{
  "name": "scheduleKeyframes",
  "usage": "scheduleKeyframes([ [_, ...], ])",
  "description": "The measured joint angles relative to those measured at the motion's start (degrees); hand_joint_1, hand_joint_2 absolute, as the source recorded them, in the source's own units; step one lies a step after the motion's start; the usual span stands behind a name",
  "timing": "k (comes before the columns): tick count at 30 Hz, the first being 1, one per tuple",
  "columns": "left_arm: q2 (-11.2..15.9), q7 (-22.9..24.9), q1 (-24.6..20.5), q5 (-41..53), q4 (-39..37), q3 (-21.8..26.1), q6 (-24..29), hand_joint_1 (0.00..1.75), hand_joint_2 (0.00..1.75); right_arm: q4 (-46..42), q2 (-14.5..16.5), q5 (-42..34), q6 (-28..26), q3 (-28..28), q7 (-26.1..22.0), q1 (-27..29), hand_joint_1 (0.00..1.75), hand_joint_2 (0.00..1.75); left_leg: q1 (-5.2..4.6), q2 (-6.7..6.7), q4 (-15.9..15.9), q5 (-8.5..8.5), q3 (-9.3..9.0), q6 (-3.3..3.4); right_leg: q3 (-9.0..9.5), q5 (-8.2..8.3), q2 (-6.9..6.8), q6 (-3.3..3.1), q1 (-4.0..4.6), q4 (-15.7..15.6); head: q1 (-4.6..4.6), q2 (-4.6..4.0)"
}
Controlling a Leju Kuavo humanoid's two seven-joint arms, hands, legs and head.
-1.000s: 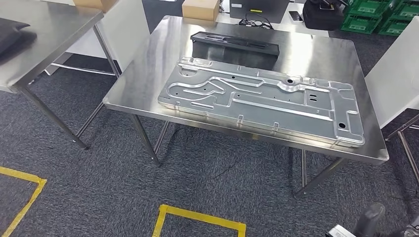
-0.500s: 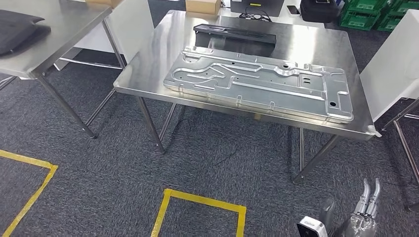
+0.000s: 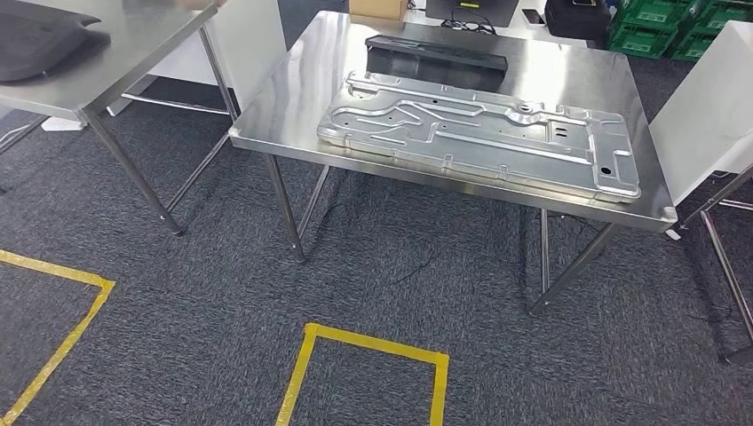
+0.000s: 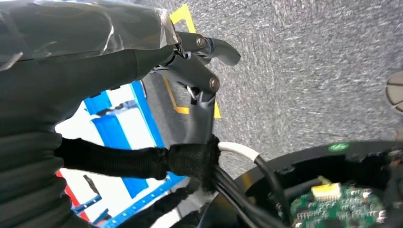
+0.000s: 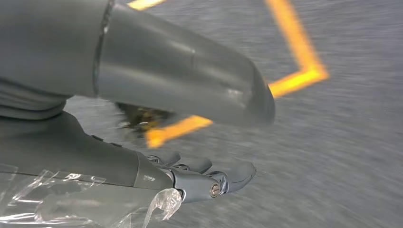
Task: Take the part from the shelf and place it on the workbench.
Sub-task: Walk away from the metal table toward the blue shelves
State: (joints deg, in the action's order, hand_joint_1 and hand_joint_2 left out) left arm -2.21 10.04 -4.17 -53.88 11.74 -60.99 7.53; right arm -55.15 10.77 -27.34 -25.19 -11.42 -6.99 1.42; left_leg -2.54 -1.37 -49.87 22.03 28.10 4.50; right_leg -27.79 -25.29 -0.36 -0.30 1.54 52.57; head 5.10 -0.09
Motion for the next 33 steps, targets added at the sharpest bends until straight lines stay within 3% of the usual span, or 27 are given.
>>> scheduleKeyframes([
  [1,0.0,0.0,0.1,0.1,0.0,-0.1,-0.4,1.75,0.00,3.3,-0.8,0.2,0.9,0.6,1.3,-0.9,1.75,0.00,0.12,0.17,0.0,-0.14,0.03,-0.09,1.42,0.42,0.01,-0.66,0.49,-2.4,-0.01,0.00],
  [3,0.1,0.0,0.2,0.4,0.1,-0.3,-1.1,1.75,0.00,9.1,-2.2,0.7,2.5,1.7,4.5,-2.3,1.75,0.00,0.27,0.38,0.0,-0.38,0.00,-0.52,1.93,0.84,-0.08,-1.46,0.87,-3.5,-0.05,0.00],
  [5,0.4,0.0,0.4,0.8,0.1,-0.5,-1.6,1.75,0.00,13.9,-3.2,1.0,3.3,2.8,7.6,-3.2,1.75,0.00,0.19,0.35,-0.9,0.28,0.38,-1.01,2.27,1.83,-0.26,-1.76,0.20,-4.6,-0.09,0.00],
  [6,0.5,0.0,0.4,1.1,0.1,-0.7,-1.7,1.75,0.00,15.9,-3.5,0.8,3.4,3.3,8.8,-3.6,1.75,0.00,0.33,0.34,-3.2,1.86,1.46,-1.47,2.27,2.35,-0.37,-1.71,-0.24,-5.1,-0.07,0.00],
  [8,0.8,-0.2,0.4,1.5,0.1,-1.0,-1.7,1.75,0.00,19.9,-4.2,0.3,3.1,4.2,10.8,-4.3,1.75,0.00,1.30,0.39,-11.4,6.77,5.31,-2.76,1.74,3.10,-0.46,-1.25,-0.78,-5.5,0.01,0.00],
  [9,0.9,-0.3,0.4,1.7,0.1,-1.1,-1.6,1.75,0.00,21.7,-4.4,-0.1,2.9,4.6,11.3,-4.4,1.31,0.00,1.91,0.42,-16.0,8.94,7.33,-3.42,1.33,3.33,-0.47,-0.95,-0.96,-5.4,-0.01,0.00],
  [10,1.1,-0.5,0.4,1.8,0.1,-1.2,-1.5,1.75,0.00,23.4,-4.6,-0.4,2.6,5.0,11.7,-4.5,0.87,0.00,2.43,0.42,-18.9,9.97,8.46,-4.03,0.95,3.52,-0.46,-0.64,-1.17,-5.3,-0.01,-0.01],
  [11,1.2,-0.6,0.3,2.0,0.1,-1.2,-1.4,1.33,0.00,24.9,-4.8,-0.6,2.5,5.4,11.9,-4.6,0.44,0.00,2.86,0.43,-19.5,9.90,8.46,-4.63,0.62,3.67,-0.46,-0.34,-1.46,-5.1,-0.01,-0.01],
  [12,1.3,-0.7,0.2,2.1,0.1,-1.3,-1.3,0.91,0.00,26.3,-5.0,-0.9,2.4,5.7,12.2,-4.6,0.00,0.00,3.27,0.47,-17.6,8.78,7.16,-5.26,0.29,3.79,-0.46,0.03,-1.79,-4.8,-0.01,-0.01],
  [14,1.6,-0.8,-0.6,2.4,0.1,-1.3,-1.0,0.03,0.00,28.8,-5.5,-1.3,2.5,6.3,13.0,-5.0,0.00,0.00,4.03,0.72,-8.6,5.56,1.88,-6.45,-0.46,3.71,-0.46,0.97,-2.26,-3.7,-0.02,-0.01],
  [16,1.9,-0.3,-1.5,2.6,0.1,-1.4,-0.9,0.00,0.00,30.7,-6.2,-1.5,3.2,6.8,14.2,-5.4,0.00,0.00,4.34,0.94,-1.9,3.87,-1.94,-6.07,-1.16,3.16,-0.46,1.92,-2.40,-2.5,-0.10,-0.01],
  [20,2.1,0.8,-1.5,3.2,0.1,-1.5,-0.8,0.00,0.00,33.4,-7.3,-1.5,4.9,7.7,15.9,-6.0,0.00,0.00,3.97,1.07,-0.8,3.02,-2.28,-3.08,-1.56,2.04,-0.38,2.73,-2.85,-1.5,-0.28,-0.01],
  [22,2.1,1.0,-1.5,3.5,0.1,-1.9,-0.8,0.00,0.00,34.7,-7.7,-1.5,5.3,8.1,16.5,-6.1,0.00,0.00,4.09,1.12,-0.7,2.41,-1.85,-2.18,-3.86,-1.64,-0.30,3.15,-2.94,3.9,-0.32,0.00],
  [24,2.1,1.1,-1.4,3.7,0.1,-2.3,-0.9,0.00,0.00,35.8,-7.9,-1.4,5.7,8.6,16.8,-6.1,0.00,0.00,3.95,1.14,-0.8,2.03,-1.26,-1.84,-7.82,-6.46,-0.28,3.48,-2.92,12.8,-0.36,0.00],
  [25,2.1,1.1,-1.3,3.8,0.1,-2.5,-0.9,0.00,0.00,36.2,-8.1,-1.3,5.8,8.8,16.9,-6.2,0.00,0.00,3.85,1.15,-0.8,1.89,-1.00,-1.81,-9.15,-7.70,-0.27,3.50,-2.91,16.0,-0.36,0.00],
  [26,2.1,1.1,-1.2,3.8,0.1,-2.6,-0.9,0.00,0.00,36.6,-8.2,-1.2,5.8,9.0,16.9,-6.2,0.00,0.00,3.77,1.14,-0.8,1.78,-0.82,-1.82,-9.34,-7.75,-0.26,3.39,-2.88,17.0,-0.36,0.00],
  [27,2.1,1.1,-1.0,3.9,0.1,-2.7,-0.9,0.00,0.00,37.0,-8.4,-1.0,5.8,9.2,16.9,-6.2,0.00,0.00,3.72,1.12,-0.8,1.69,-0.75,-1.87,-8.18,-6.65,-0.24,3.14,-2.83,15.3,-0.35,0.00],
  [30,2.1,1.0,-0.8,4.1,0.1,-3.0,-0.9,0.00,0.00,37.8,-8.9,-0.4,5.8,9.9,16.7,-6.3,0.00,0.00,3.61,1.07,-0.8,1.53,-0.82,-2.26,-0.47,-1.29,-0.02,1.94,-2.30,1.9,-0.34,0.00],
  [31,2.0,0.9,-0.8,4.2,0.1,-3.1,-0.9,0.00,0.00,38.0,-9.0,-0.1,5.8,10.2,16.7,-6.4,0.00,0.00,3.54,1.08,-0.8,1.50,-0.82,-2.51,1.08,-0.32,0.10,1.71,-2.06,-1.1,-0.35,0.00],
  [33,2.0,0.9,-0.8,4.2,0.1,-3.3,-0.9,0.00,0.00,38.5,-9.2,0.4,5.8,10.7,16.5,-6.6,0.00,0.00,3.46,1.11,-0.8,1.42,-0.87,-3.14,1.66,0.24,0.28,1.67,-1.65,-2.5,-0.37,0.00],
])
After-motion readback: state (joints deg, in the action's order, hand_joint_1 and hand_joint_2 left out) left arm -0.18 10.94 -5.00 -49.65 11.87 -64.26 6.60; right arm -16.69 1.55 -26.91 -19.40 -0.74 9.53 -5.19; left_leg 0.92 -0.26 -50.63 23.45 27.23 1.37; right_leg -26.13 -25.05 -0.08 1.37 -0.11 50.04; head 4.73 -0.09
